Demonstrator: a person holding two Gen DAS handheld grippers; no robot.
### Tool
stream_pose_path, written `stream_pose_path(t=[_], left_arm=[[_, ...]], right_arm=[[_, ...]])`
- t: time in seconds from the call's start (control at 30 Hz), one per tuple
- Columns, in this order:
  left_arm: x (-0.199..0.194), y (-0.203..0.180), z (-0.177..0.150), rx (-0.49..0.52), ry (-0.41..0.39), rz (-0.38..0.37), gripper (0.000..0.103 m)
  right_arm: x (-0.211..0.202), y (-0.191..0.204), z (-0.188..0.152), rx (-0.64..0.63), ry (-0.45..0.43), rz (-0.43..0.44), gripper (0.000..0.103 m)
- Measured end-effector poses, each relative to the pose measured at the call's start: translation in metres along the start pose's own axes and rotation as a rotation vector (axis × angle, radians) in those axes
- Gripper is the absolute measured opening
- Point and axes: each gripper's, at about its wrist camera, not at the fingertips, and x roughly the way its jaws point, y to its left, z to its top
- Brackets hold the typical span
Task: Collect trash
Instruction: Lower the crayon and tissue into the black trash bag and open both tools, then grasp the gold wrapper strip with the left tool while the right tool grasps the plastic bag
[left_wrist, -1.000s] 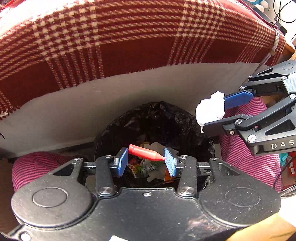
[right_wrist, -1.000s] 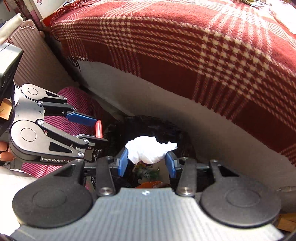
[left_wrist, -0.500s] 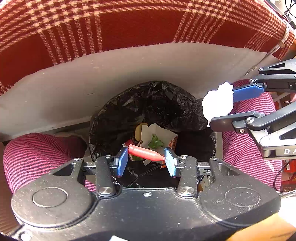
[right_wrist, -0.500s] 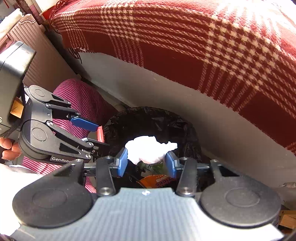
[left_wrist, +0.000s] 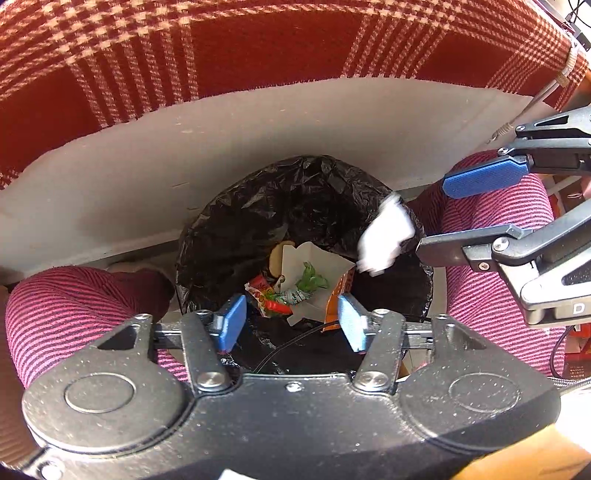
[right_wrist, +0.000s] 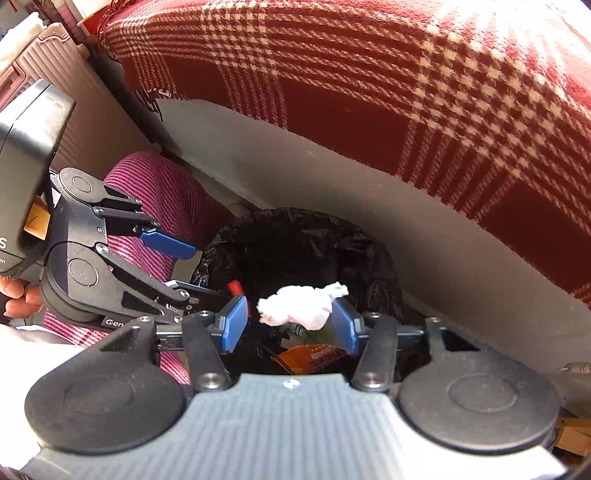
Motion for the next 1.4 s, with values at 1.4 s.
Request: stream_pose_path(t=[1.4], left_arm=[[-0.142,0.001,0.100,0.107,-0.425,0.011,0.087]], right_arm=[[-0.126,-0.059,0.072,0.073,-0.391,-0.126,0.089]])
